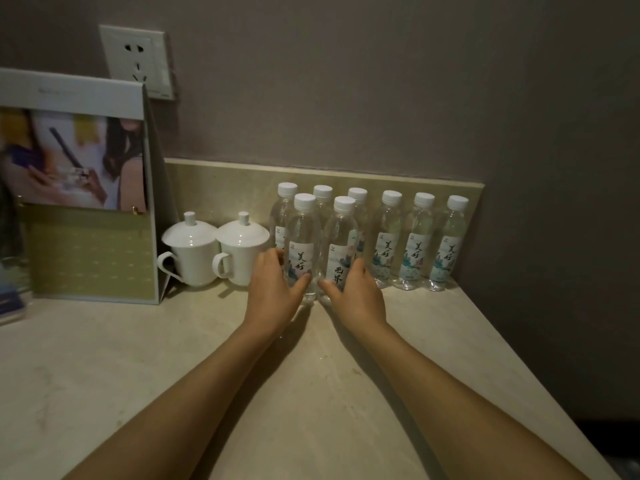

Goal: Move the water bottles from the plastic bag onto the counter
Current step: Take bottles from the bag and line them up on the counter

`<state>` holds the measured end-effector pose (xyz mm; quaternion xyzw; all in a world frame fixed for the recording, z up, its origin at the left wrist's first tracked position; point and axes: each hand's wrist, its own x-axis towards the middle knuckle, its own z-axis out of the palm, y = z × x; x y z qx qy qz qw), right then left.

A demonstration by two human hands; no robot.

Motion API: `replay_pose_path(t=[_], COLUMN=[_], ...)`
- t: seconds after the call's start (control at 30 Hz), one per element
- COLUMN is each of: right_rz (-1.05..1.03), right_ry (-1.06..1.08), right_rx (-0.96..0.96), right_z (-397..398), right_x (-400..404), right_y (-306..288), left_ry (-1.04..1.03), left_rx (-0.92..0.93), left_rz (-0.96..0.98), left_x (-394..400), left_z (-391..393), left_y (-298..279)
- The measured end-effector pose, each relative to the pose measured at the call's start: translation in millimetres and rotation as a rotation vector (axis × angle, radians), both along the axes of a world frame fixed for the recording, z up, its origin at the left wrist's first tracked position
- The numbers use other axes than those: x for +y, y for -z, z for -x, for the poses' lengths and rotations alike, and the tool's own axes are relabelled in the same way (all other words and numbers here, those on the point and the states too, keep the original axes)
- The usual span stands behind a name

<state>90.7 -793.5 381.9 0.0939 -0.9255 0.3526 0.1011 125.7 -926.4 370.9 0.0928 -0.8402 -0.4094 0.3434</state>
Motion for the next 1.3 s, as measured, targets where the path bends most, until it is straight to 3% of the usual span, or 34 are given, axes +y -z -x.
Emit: replay_pose_path(t=[0.2, 1.3], right_rz=[-0.111, -0.145], right_ry=[0.029, 0.016], right_rx=[-0.02, 0.006], right_z=[-3.1, -4.7], right_x=[7.2, 6.4], right_y=[-1.3, 0.9], left_ry=[0.018, 0.062], left_rx=[-0.055, -0.016], left_rz=[-0.036, -0.005], left_x=[1.2, -5.1], left_z=[-0.5, -2.1], left_y=[-3.8, -0.5])
